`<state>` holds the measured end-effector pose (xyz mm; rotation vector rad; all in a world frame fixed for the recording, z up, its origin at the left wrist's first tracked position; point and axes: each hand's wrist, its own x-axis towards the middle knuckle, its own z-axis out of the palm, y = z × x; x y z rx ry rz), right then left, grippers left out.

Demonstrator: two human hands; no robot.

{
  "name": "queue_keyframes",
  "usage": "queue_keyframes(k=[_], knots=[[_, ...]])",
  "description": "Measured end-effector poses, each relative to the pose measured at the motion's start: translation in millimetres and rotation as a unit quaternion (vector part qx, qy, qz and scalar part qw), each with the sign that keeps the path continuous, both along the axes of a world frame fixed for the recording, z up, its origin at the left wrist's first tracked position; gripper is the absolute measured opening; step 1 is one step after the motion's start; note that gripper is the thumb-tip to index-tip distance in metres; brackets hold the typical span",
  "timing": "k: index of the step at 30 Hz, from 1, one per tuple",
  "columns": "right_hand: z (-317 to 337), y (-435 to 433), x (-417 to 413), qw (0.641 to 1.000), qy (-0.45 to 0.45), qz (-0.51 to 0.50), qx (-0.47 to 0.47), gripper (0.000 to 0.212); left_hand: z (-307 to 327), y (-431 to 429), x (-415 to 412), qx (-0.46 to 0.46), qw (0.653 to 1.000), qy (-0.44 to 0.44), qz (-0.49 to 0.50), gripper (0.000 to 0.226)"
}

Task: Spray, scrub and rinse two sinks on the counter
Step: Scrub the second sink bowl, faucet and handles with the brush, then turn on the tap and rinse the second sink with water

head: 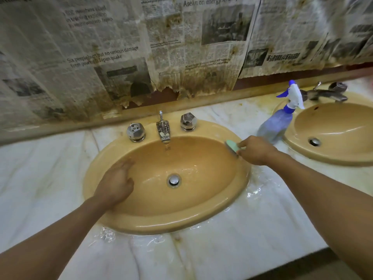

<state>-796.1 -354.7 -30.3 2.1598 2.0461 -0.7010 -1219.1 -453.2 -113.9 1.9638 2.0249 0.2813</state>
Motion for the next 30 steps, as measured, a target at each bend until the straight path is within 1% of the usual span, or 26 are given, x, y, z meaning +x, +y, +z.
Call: queue_keyframes(k=[2,5,7,10,13,15,17,19,21,23,26,30], knots=[[3,-12,16,1.000,0.022,-0.011,0.008,0.037,9,-7,39,-0.016,0.999,-0.045,-0.014,0.057],[-2,-38,48,0.997,0.046,-0.059,0.033,0.040,15,-13,103,-0.045,0.993,-0.098,-0.053,0.049],[-12,-55,74,0.993,0.062,-0.093,0.044,0.041,20,-11,148,-0.048,0.988,-0.136,-0.056,0.044],[-24,-71,110,0.984,0.091,-0.142,0.061,0.041,29,-3,214,-0.060,0.983,-0.162,-0.057,0.044],[-31,-80,136,0.983,0.073,-0.153,0.075,0.042,33,6,268,-0.096,0.978,-0.168,-0.073,0.051],[-36,-84,145,0.989,0.054,-0.115,0.073,0.046,33,11,294,-0.137,0.971,-0.177,-0.080,0.056],[-40,-88,150,0.996,0.049,-0.047,0.057,0.053,32,15,311,-0.168,0.966,-0.180,-0.076,0.057],[-45,-90,154,0.998,0.027,0.034,0.041,0.055,31,18,318,-0.188,0.963,-0.187,-0.055,0.064],[-48,-89,156,0.996,0.018,0.076,0.047,0.054,28,19,315,-0.190,0.960,-0.204,-0.039,0.068],[-47,-86,156,0.994,0.032,0.089,0.062,0.053,27,17,307,-0.190,0.957,-0.216,-0.040,0.062],[-45,-78,144,0.988,0.068,0.100,0.094,0.053,25,10,289,-0.197,0.954,-0.220,-0.041,0.045],[-34,-62,105,0.980,0.099,0.127,0.115,0.053,28,-5,256,-0.196,0.957,-0.211,-0.040,0.040]])
